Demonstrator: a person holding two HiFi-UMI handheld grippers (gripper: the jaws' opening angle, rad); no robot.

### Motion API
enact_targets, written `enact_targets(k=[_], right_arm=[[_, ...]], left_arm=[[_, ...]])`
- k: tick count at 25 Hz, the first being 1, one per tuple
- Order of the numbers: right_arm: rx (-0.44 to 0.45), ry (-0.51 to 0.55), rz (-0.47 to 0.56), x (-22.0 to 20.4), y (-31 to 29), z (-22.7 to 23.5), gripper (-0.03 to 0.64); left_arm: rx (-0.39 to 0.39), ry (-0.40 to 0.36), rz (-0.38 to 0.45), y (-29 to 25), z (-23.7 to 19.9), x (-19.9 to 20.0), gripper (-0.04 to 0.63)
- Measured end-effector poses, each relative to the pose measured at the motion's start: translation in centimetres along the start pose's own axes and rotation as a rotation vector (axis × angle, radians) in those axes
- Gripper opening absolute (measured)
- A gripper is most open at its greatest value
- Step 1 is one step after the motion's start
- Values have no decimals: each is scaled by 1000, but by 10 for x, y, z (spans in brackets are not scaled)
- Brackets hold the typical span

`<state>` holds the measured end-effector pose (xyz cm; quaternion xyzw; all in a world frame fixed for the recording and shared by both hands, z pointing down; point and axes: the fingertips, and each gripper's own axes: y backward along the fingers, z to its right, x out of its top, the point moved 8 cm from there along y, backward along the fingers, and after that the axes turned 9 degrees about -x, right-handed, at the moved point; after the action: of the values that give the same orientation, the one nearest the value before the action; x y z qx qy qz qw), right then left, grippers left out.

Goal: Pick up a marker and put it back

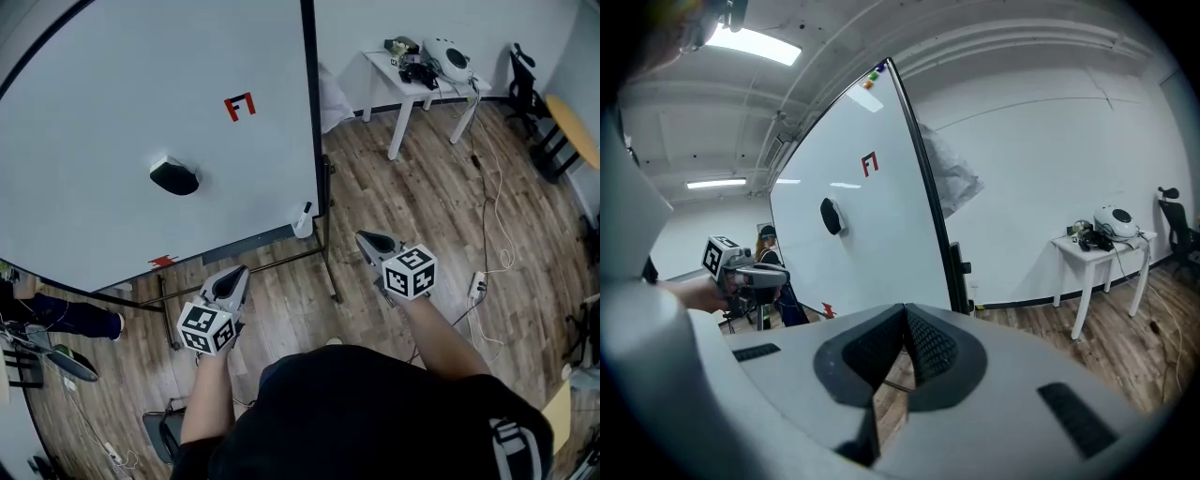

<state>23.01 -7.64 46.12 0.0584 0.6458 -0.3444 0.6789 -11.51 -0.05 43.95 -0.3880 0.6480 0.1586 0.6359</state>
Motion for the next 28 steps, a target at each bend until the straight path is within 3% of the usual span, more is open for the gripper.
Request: enact_targets(k=[14, 28], right_arm=[[0, 18, -39, 1, -26, 13, -5], [-30, 16, -54, 12, -83, 21, -5]], left_arm=[[5, 25, 26, -20, -16, -2, 18], [-28, 27, 45, -46, -72, 4, 17]])
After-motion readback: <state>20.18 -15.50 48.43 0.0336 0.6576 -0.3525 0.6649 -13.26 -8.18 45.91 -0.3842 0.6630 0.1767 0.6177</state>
